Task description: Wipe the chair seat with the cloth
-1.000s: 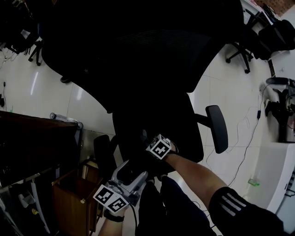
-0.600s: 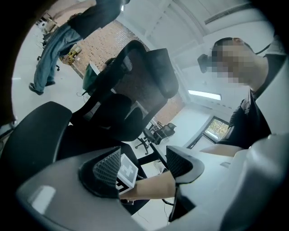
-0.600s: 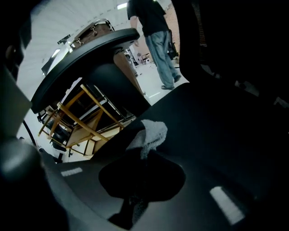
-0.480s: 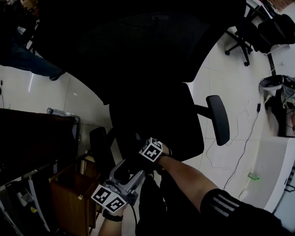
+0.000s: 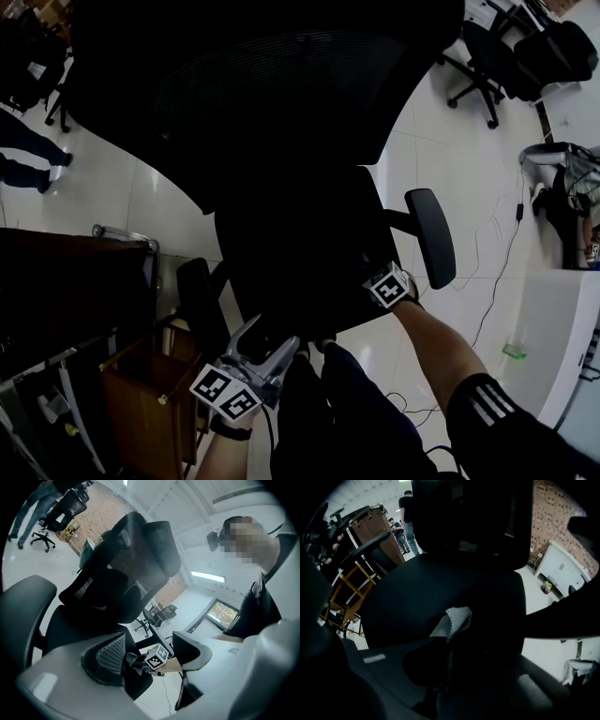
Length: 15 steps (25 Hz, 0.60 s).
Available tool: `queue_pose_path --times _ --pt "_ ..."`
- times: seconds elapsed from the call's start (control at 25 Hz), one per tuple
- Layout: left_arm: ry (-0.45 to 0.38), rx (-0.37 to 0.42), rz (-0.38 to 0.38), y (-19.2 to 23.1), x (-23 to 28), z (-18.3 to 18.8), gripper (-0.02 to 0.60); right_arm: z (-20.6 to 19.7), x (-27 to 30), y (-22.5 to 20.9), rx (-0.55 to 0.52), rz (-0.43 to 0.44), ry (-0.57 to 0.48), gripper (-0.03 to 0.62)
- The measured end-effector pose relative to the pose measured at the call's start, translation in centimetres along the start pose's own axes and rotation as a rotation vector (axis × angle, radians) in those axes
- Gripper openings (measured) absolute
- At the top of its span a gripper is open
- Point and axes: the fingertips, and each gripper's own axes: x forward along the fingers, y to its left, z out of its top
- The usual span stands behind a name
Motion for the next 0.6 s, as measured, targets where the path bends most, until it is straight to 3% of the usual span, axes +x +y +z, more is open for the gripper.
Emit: queue_pose_path --times 0.16,0.24,0.4,0.6 --pt "0.006 0.003 0.0 -0.5 -0.2 0.2 0.337 0.4 -0.8 0.1 0.022 -0.008 -0.01 0.028" --pt "-0.001 -0.001 0.004 -0.3 -0.4 0.4 0.337 1.8 -1.0 2.5 0.011 0.039 -0.028 0.028" --pt "0.001 -0.015 0.033 0.4 -1.8 0.0 0.337 6.1 -0.3 13.4 -0.093 0.23 -0.11 0.029" --pt "0.017 -0.007 0.072 1.2 -3.9 -0.5 0.337 9.1 1.8 28.8 -0.246 0.45 -0.127 0.029"
